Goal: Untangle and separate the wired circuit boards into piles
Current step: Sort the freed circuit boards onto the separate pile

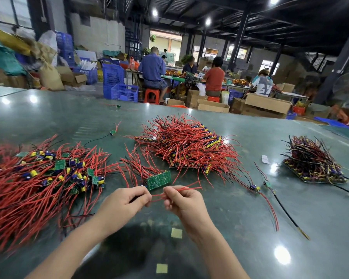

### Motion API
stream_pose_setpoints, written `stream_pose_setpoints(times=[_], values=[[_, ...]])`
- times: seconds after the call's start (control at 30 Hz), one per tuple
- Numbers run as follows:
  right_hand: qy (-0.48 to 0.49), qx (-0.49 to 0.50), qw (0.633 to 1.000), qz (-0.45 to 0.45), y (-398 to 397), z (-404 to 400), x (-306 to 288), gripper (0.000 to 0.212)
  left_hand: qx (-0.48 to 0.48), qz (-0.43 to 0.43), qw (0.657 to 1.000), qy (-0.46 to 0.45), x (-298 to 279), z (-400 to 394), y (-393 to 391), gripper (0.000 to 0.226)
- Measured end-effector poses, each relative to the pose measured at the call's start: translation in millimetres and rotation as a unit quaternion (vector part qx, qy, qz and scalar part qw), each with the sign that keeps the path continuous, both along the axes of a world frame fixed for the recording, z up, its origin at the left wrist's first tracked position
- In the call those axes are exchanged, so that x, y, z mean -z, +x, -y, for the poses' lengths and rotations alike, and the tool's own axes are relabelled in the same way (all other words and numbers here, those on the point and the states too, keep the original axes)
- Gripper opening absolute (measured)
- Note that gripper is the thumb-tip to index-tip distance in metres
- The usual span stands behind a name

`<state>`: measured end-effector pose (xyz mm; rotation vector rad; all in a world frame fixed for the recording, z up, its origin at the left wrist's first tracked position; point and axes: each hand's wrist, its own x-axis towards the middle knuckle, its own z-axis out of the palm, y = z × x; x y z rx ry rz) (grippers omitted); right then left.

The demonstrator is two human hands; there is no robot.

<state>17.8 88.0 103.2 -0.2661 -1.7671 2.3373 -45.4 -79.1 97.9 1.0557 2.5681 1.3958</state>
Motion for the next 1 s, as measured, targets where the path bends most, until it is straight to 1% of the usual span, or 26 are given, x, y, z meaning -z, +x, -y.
stream_pose_setpoints(times=[0.07, 0.17, 0.23, 0.37, 0.43, 0.53, 0.63, 0.73, 0.83, 0.9, 0.93, 0.97, 1.0], values=[[-0.012, -0.011, 1.0, 0.007, -0.4, 1.9, 0.0, 0.012, 0.004, -0.01, 1.0, -0.012, -2.4, 3.2, -1.7, 0.029], [-0.062, 0.032, 0.998, 0.004, -2.2, -2.3, -2.8, 0.009, -0.043, -0.048, 0.997, -0.051, -3.1, 10.2, -7.7, 0.021], [-0.082, 0.062, 0.995, -0.002, -3.1, -6.8, -3.5, 0.009, -0.057, -0.037, 0.997, -0.045, -3.1, 14.0, -10.9, 0.021], [-0.092, 0.071, 0.993, -0.002, -3.4, -7.8, -1.8, 0.008, -0.06, -0.046, 0.996, -0.056, -2.6, 14.5, -11.3, 0.02], [-0.11, 0.105, 0.988, -0.006, -3.4, -12.9, -2.5, 0.009, -0.066, -0.04, 0.996, -0.048, -2.5, 16.8, -12.9, 0.019], [-0.087, 0.15, 0.985, -0.011, -2.7, -22.4, -3.2, 0.016, -0.078, -0.014, 0.997, -0.006, -2.7, 21.3, -16.9, 0.019], [-0.058, 0.149, 0.987, -0.004, -3.1, -21.9, -0.8, 0.018, -0.084, -0.018, 0.996, 0.003, -2.9, 22.4, -17.5, 0.019], [-0.057, 0.157, 0.986, -0.008, -4.2, -23.8, 0.0, 0.016, -0.08, -0.033, 0.996, -0.024, -2.1, 23.3, -16.8, 0.018], [-0.049, 0.136, 0.989, -0.009, -3.8, -26.6, -0.8, 0.013, -0.092, -0.055, 0.992, -0.062, -3.7, 25.0, -16.1, 0.018], [-0.031, 0.12, 0.992, -0.01, -3.9, -25.3, 0.2, 0.01, -0.144, -0.072, 0.984, -0.072, -6.3, 25.1, -16.6, 0.021], [-0.02, 0.122, 0.992, -0.011, -3.9, -24.7, 0.8, 0.008, -0.194, -0.089, 0.974, -0.07, -7.3, 25.3, -17.5, 0.021], [-0.012, 0.133, 0.991, -0.011, -4.2, -25.0, 1.5, 0.007, -0.258, -0.115, 0.958, -0.057, -7.5, 26.2, -19.7, 0.018], [-0.004, 0.155, 0.988, -0.011, -4.7, -26.9, 2.0, 0.008, -0.327, -0.145, 0.933, -0.035, -8.1, 28.3, -22.3, 0.014]])
